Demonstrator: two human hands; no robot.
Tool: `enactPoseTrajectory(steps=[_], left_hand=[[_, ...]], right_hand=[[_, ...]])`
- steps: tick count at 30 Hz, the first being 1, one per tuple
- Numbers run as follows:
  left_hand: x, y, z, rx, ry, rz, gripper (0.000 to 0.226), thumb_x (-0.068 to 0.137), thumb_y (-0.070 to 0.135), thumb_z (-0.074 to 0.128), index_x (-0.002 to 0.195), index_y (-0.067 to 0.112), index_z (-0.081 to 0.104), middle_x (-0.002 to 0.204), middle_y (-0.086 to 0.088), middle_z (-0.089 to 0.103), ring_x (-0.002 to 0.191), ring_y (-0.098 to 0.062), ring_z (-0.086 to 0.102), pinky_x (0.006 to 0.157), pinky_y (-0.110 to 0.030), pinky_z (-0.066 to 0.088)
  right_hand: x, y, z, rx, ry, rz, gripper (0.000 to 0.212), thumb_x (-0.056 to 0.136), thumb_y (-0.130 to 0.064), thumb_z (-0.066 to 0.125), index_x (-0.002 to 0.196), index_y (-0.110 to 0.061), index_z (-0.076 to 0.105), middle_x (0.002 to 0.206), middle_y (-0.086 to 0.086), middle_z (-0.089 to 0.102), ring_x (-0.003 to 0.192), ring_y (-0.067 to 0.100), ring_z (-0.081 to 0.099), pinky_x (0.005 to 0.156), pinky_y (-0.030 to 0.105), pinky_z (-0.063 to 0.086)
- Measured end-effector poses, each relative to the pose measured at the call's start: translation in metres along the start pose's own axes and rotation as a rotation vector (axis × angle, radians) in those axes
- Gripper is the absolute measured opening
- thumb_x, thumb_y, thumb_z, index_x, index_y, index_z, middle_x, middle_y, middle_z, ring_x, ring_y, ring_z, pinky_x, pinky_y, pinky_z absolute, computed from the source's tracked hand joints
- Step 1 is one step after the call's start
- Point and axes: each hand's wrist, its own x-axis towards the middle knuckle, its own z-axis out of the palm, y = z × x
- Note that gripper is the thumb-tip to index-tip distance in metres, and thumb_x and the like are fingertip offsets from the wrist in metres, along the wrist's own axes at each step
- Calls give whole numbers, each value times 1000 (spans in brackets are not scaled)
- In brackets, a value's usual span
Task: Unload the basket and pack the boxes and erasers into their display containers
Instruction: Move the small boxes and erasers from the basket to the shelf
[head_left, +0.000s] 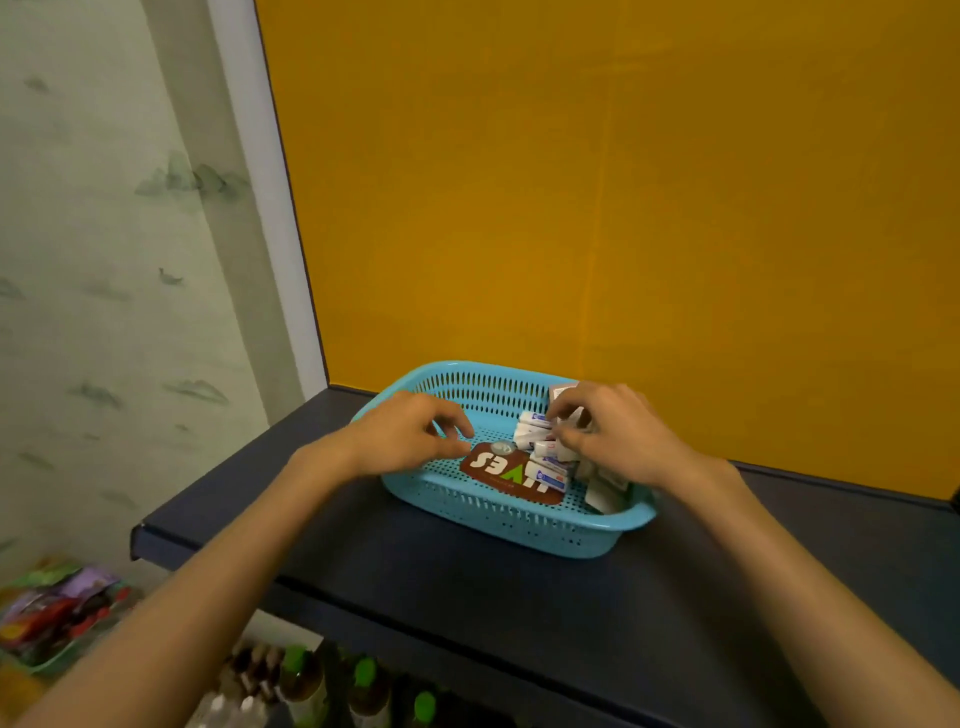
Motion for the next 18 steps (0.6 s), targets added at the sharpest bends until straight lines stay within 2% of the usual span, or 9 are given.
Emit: enactPoseTrajectory(steps=[3,5,9,14,18], left_hand=[[17,-18,2,-35,-252,-8,22,89,31,73,111,31,70,105,14,72,97,1,63,88,-26,53],[28,-27,5,6,-364,8,23,91,25,72,112,33,70,106,17,72,97,4,63,89,-25,52],[52,-26,7,122,-478,71,32,89,16,71,113,36,69,104,19,70,91,7,62,79,-17,46],[70,-20,19,237,-626,132,36,87,2,59,108,29,71,99,14,67,93,-4,60,84,-28,51],[84,-23,22,247,-624,181,15,89,18,71,103,22,72,94,16,66,90,0,60,78,-20,45]], right_hand=[[8,6,6,2,-8,19,16,92,-35,66,106,-30,69,112,-11,66,95,10,63,80,39,57],[11,7,8,-13,-23,34,16,91,-36,66,106,-30,69,112,-11,66,94,10,63,80,40,57],[17,11,9,-23,-63,82,16,91,-30,67,106,-28,70,115,-9,66,94,11,64,80,39,57],[20,6,13,-51,-93,120,16,91,-29,67,106,-30,70,115,-9,66,96,12,64,81,40,58],[24,1,15,-78,-122,152,12,89,-30,67,100,-31,70,103,-11,69,90,8,65,78,38,58]])
